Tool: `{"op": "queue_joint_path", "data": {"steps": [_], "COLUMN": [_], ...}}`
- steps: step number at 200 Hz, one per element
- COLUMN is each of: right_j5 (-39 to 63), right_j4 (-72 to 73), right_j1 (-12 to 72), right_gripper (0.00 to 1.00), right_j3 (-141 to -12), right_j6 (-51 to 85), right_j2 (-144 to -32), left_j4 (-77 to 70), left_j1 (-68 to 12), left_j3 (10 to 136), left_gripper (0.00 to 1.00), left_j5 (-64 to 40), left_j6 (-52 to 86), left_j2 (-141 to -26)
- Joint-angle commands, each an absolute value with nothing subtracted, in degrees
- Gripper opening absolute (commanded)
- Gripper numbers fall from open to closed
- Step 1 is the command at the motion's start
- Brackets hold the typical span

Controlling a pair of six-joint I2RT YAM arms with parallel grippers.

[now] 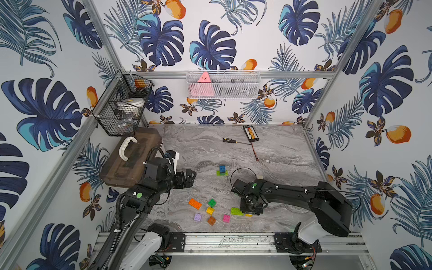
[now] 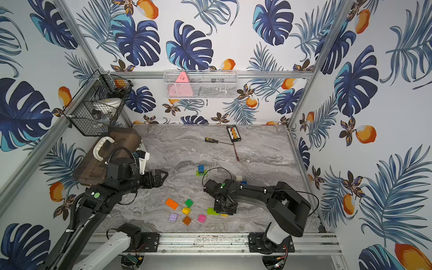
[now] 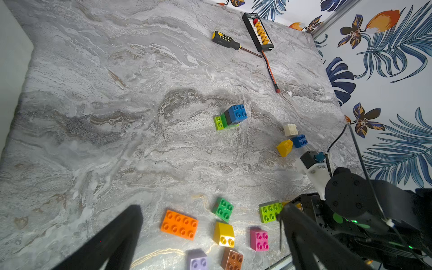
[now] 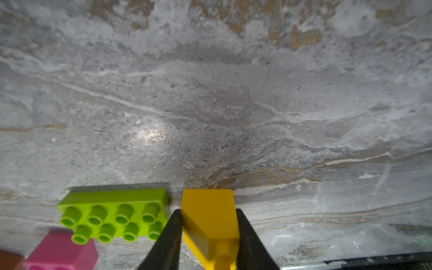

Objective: Assemble the number 1 with lego
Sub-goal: Pick up the lego brick from the center of the board, then assemble the lego brick with the lego brick.

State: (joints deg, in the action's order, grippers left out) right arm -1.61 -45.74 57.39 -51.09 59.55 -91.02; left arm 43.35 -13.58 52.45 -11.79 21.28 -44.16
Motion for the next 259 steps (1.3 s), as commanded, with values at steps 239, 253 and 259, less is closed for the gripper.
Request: {"op": "queue_joint_path", "data": {"steps": [239,253,259], "right_j5": [-8.7,-9.4,-9.6], "right_j4": [-59.2,-63.2,-64.1], "right_j1": [44.9,44.8,44.7], "right_gripper": [0.31,0.31,0.31], "right_j3": [-87.0,-94.6,-97.3], "right_j6": [36.7,34.8,33.8], "right_j2": [-101.7,-106.1,-107.8], "left_j4": [43.3,43.3,43.2], "left_j1": [-13.7,-13.7,-13.7], "left_j3": [52.7,52.6,52.6], "left_gripper": [0.99,0.99,0.99], "left_j5": [-11.3,-11.4,-11.4], "left_j6": [21.6,21.5,21.6], "left_j2": [-43.9,-44.1,-44.1]}}
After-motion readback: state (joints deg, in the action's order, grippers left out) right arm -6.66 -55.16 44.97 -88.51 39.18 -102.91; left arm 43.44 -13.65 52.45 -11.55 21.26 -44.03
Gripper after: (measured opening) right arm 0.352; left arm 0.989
